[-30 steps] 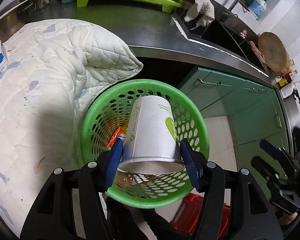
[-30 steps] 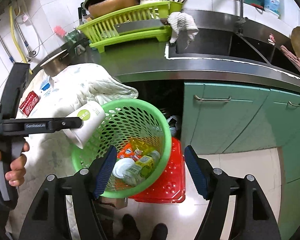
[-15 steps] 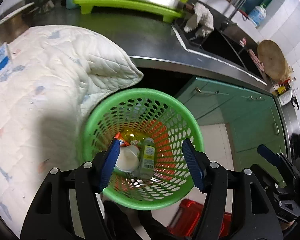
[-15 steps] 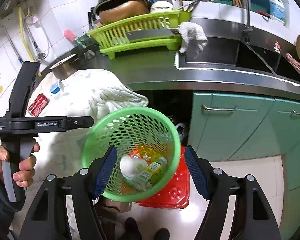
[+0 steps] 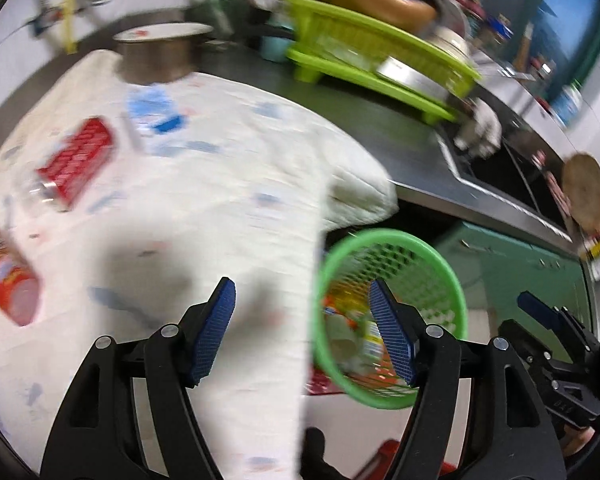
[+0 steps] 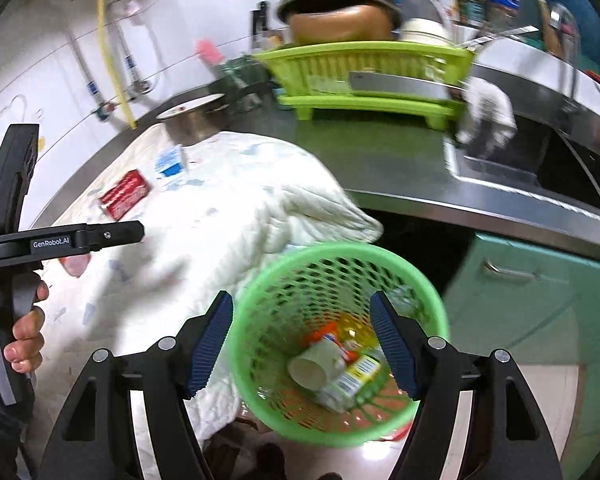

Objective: Collect trash
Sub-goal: 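Reach the left tool to the red Coca-Cola can and grasp it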

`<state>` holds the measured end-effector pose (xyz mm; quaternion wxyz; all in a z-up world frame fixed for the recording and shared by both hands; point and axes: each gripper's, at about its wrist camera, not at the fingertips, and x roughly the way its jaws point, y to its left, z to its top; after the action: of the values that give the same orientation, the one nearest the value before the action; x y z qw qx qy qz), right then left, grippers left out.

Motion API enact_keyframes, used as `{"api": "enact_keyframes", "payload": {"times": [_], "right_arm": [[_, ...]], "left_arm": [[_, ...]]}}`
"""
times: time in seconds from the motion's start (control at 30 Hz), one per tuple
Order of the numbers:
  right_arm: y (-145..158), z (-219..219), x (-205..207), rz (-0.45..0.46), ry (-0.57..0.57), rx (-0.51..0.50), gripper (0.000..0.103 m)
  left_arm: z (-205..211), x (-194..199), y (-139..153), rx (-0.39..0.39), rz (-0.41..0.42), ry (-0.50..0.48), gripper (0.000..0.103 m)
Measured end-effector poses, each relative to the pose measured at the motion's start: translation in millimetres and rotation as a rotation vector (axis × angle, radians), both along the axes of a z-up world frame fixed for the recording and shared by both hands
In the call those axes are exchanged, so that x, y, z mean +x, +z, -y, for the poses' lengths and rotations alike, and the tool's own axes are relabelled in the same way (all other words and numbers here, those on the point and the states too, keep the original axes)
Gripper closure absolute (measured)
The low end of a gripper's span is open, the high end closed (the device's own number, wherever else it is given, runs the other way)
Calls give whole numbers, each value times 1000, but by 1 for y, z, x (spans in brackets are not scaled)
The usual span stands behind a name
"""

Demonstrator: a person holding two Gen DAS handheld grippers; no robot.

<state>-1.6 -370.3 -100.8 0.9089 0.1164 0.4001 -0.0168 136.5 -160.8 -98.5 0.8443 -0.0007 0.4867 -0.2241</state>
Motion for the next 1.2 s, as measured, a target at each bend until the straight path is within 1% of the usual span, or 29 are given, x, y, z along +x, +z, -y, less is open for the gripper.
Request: {"api": "enact_keyframes", "payload": {"times": [0.07, 0.27, 0.4, 0.43, 0.5, 0.67, 0.77, 0.9, 1.07, 1.13, 1.2], "right_arm": [[1, -12, 11, 5, 33, 0, 35], [4, -49, 43, 17, 120, -3, 35], [7, -70, 63, 22, 162, -3, 35], [8, -75, 68, 21, 171, -3, 35], [7, -82, 75, 16, 184, 1, 35], [6, -98, 95, 9, 216, -6, 35], [5, -105, 110, 7, 230, -14, 35], [5, -113, 136, 6, 249, -26, 35], [9, -119, 174, -2, 266, -6, 35], [12, -122, 193, -4, 274, -3, 35], [13, -126, 210, -7, 287, -1, 35]], "left_arm": [[-26, 9, 2, 0, 7, 51, 34], [-88, 33, 6, 29, 33, 173, 34], [-116, 59, 11, 65, 75, 211, 34], [-120, 66, 13, 77, 88, 211, 33], [-129, 82, 15, 111, 110, 221, 26], [-144, 131, 8, 165, 112, 199, 26], [-142, 152, 1, 188, 100, 157, 25], [-136, 171, -11, 230, 85, 122, 24], [-134, 187, -24, 235, 65, 71, 24], [-131, 192, -30, 258, 56, 54, 24], [-131, 196, -34, 254, 48, 52, 24]]}}
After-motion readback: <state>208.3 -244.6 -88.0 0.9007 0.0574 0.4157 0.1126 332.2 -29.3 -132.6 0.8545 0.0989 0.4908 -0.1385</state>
